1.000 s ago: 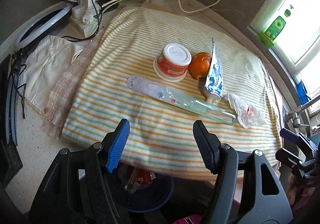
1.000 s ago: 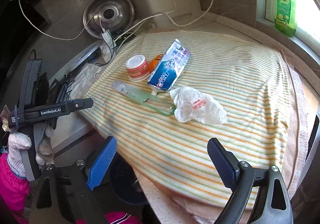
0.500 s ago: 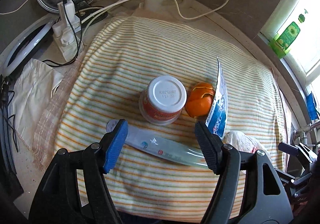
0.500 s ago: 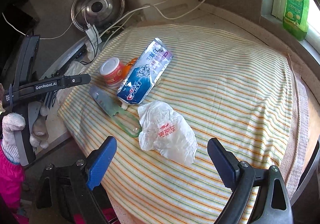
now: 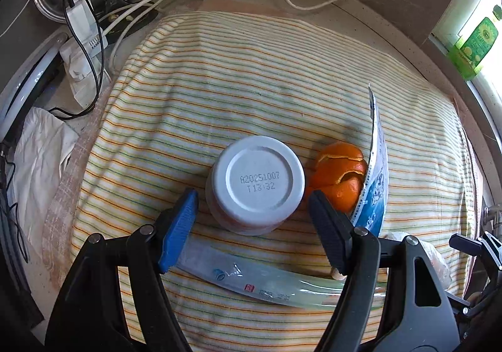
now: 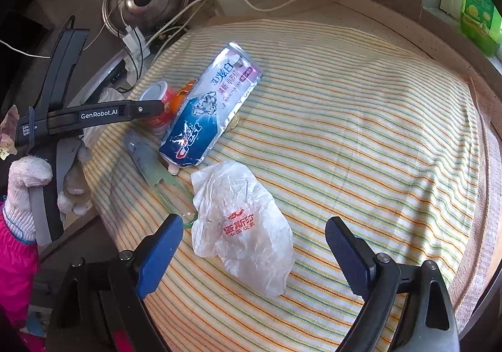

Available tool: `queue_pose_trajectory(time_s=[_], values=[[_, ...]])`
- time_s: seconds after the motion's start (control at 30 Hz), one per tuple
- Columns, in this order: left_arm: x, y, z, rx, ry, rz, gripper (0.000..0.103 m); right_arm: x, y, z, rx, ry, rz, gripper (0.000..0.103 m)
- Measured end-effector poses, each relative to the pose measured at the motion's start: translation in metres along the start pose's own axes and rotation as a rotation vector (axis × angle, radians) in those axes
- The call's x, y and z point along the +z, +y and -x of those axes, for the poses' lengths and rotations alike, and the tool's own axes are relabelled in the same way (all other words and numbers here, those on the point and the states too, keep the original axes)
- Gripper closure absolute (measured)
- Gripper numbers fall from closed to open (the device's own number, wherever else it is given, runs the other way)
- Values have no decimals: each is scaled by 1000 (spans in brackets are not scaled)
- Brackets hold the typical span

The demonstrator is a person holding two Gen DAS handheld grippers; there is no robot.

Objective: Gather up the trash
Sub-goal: 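Grasp the white-lidded red cup with the left tool while the right tool grasps the white tissue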

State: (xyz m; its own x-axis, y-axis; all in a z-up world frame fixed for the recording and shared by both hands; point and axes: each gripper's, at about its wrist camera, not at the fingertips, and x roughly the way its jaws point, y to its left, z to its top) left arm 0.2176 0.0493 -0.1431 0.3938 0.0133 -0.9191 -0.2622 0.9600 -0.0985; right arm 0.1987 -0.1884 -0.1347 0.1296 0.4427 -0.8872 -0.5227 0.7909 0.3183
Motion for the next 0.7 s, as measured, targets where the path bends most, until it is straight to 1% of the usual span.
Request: queue_pose_trajectory(time_s=[0.1,0.3,0.33,0.37,0.43,0.5,0.53,0.6,0.63,0.67,0.7], values=[[2,2,-6,3,3,5,28,4,-1,-6,7,9,-1,9],[4,4,-9,-16,6,18,29,11,4,-21,17,40,23,10],[4,5,-9,-21,5,19,31,11,5,-23,18,45,28,11],[3,5,-9,-24,7,20,36,10,5,-24,19,51,30,15],[3,6,-10,-41,13,24,38,11,7,-27,21,61,32,20],[3,7,-9,-43,7,25,38,10,7,-28,18,64,36,32],[3,6,-10,-43,7,24,38,10,8,-28,18,65,39,35],[3,7,-9,-43,3,25,39,9,11,-28,18,68,43,53],[3,6,-9,-44,1,25,39,9,11,-27,20,70,44,58],[2,7,-8,-44,-2,27,39,8,12,-27,25,71,42,66],[2,7,-7,-46,-5,30,39,7,12,-26,32,71,39,71]])
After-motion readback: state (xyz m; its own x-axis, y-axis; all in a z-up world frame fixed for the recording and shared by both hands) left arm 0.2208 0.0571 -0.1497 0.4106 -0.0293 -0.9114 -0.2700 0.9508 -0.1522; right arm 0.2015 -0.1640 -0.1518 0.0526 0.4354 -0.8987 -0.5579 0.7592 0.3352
